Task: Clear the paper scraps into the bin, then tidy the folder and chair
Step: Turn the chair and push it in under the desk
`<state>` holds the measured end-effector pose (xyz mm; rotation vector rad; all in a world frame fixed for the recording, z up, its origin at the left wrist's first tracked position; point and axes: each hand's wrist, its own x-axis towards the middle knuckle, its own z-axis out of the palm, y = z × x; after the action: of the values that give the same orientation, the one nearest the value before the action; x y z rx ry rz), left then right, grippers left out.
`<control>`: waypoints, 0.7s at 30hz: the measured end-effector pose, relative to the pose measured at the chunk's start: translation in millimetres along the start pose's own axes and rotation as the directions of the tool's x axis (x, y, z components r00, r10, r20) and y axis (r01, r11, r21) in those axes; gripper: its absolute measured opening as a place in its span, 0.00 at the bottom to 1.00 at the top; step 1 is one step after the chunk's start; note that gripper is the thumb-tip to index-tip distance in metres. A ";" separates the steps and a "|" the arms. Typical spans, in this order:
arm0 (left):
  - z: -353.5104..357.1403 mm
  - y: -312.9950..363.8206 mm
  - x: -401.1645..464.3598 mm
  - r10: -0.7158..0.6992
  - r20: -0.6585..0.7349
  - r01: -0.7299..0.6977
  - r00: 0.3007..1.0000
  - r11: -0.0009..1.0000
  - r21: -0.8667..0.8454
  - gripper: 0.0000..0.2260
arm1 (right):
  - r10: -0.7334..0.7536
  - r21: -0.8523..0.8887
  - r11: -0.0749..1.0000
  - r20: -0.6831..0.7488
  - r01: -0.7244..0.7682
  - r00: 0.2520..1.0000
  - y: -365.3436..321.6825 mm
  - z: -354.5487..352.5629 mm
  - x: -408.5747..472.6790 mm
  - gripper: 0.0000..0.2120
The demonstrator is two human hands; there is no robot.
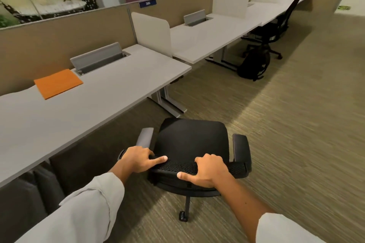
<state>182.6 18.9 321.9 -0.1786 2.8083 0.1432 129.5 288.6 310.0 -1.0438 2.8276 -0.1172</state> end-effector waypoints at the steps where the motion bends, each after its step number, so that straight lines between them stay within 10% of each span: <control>1: 0.0 1.4 -1.1 -0.007 0.006 0.007 1.000 1.000 -0.001 0.55 | -0.013 0.005 1.000 0.008 0.013 1.000 1.1 0.5 -1.1 0.55; 21: 37.6 144.5 -41.2 -0.301 -0.079 0.288 0.950 0.947 -0.145 0.49 | -0.309 0.000 0.951 0.023 0.309 0.951 128.3 -5.1 -21.6 0.48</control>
<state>212.9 170.4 311.2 -0.6508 2.8297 0.2556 62.8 400.1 302.2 -1.4721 2.6225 -0.1280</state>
